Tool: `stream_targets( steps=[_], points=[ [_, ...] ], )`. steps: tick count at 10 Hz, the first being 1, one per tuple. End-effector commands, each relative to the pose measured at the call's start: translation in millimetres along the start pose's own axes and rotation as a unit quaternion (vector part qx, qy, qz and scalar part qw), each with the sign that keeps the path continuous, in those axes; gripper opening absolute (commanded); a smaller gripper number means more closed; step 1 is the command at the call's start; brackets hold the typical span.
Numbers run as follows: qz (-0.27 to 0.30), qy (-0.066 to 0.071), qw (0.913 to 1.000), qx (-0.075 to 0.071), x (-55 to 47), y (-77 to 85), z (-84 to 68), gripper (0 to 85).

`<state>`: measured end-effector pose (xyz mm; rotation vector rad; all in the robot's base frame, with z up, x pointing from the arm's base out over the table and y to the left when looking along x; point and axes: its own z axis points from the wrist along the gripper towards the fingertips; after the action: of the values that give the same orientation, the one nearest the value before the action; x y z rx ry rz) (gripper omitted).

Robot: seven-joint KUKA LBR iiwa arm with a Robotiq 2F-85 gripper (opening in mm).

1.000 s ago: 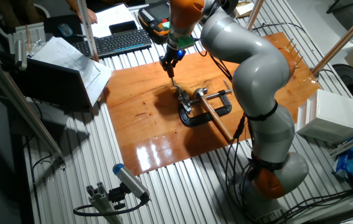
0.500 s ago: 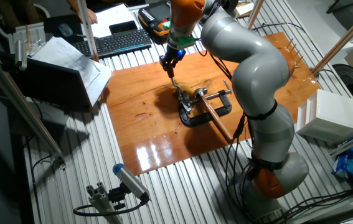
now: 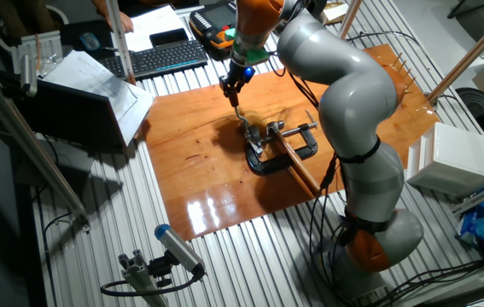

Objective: Pull up the lever

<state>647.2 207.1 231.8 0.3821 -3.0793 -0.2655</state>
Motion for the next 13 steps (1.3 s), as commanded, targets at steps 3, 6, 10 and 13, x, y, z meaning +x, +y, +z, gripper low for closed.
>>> stream_targets(
  steps=[3, 6, 10, 13],
  points=[
    [-0.002, 0.002, 1.0, 0.0, 0.0, 0.0, 0.0, 0.0],
    [-0.004, 0.001, 1.0, 0.0, 2.6, 1.2, -5.4, 0.0],
    [0.001, -0.013, 0.9999, 0.006, 15.8, 6.0, -18.0, 0.0],
    [0.005, -0.025, 0.9996, 0.013, 29.9, 6.6, -17.2, 0.0]
  ],
)
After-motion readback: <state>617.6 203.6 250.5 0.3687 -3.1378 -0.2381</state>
